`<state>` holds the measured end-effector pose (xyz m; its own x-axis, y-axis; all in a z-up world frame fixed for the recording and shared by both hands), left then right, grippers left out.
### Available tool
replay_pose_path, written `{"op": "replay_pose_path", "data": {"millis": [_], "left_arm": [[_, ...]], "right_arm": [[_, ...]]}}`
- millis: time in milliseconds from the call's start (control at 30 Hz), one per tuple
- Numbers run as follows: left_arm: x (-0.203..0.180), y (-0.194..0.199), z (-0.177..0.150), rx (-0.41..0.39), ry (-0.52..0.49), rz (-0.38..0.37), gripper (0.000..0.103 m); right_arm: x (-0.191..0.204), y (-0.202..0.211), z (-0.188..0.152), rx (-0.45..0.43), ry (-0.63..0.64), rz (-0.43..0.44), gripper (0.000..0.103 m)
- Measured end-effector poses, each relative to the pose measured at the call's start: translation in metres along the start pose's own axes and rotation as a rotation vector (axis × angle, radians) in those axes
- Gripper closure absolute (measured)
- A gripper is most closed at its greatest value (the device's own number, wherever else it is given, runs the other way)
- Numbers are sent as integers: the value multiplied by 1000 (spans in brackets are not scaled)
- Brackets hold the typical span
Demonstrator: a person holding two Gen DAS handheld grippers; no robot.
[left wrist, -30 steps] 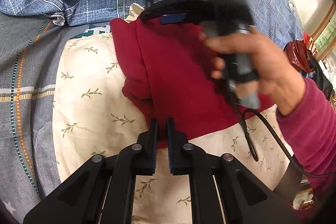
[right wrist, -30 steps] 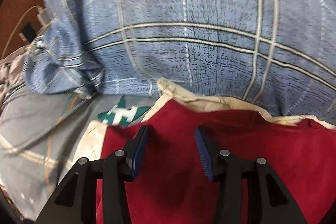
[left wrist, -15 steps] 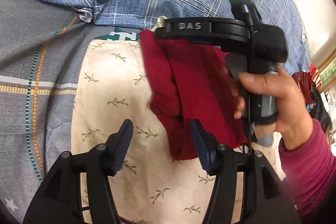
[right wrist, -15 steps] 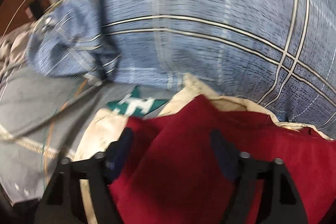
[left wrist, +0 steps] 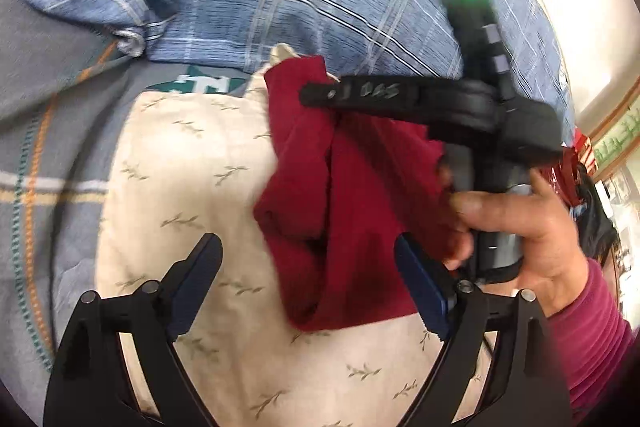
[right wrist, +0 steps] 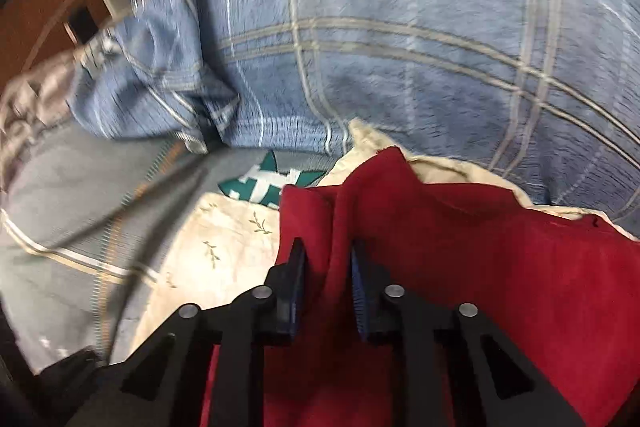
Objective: Fold small clothes
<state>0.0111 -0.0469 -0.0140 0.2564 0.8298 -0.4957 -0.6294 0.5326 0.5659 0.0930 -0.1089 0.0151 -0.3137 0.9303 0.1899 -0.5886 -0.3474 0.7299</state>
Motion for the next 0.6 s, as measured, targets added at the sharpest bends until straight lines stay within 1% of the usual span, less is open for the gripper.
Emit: {"op": "replay_pose_path", "data": {"millis": [67, 200, 267, 300, 333, 367, 400, 433, 467, 500, 533, 600], "left_arm": [[-5, -11, -1, 3, -26, 10, 15], [-16, -26, -2, 3, -79, 0, 15], [-26, -26, -3, -11, -108, -28, 27], [-28, -25, -4, -19, -115, -28, 40], [-31, -23, -4, -23, -121, -37, 55], [-34, -21, -5, -22, -122, -53, 62], [-36, -20, -4, -23, -119, -65, 71], [-37, -17, -3, -29, -113, -75, 71], [-41, -15, -4, -34, -112, -83, 71], [-42, -13, -4, -36, -111, -89, 71], [-43, -12, -3, -37, -112, -93, 71], [-45, -11, -4, -37, -124, -92, 71]], "right_arm": [[-1, 11, 6, -19, -26, 19, 85], [-6, 23, 8, -32, -47, 39, 85], [-8, 25, 8, -26, -60, 53, 85], [-9, 26, 8, -24, -66, 57, 84], [-10, 25, 7, -23, -75, 60, 78], [-12, 29, 8, -20, -98, 69, 76], [-13, 31, 8, -15, -118, 75, 71], [-13, 30, 9, -9, -133, 77, 58], [-13, 33, 11, -3, -138, 75, 50], [-11, 32, 13, -1, -130, 69, 38], [-8, 31, 14, 5, -112, 59, 32], [2, 20, 13, 37, -62, 44, 31]]}}
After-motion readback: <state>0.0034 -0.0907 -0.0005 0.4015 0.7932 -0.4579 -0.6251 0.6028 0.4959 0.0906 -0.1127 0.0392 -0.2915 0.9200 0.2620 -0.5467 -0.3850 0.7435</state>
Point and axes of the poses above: each gripper's, at about its wrist camera, not at the fingertips, and y roughly against the way its jaws point, x to its left, z to its top, the point moved 9 cm from there along -y, roughly the way its jaws point, and after that the axes turned 13 degrees about -x, right-handed, at the moved point
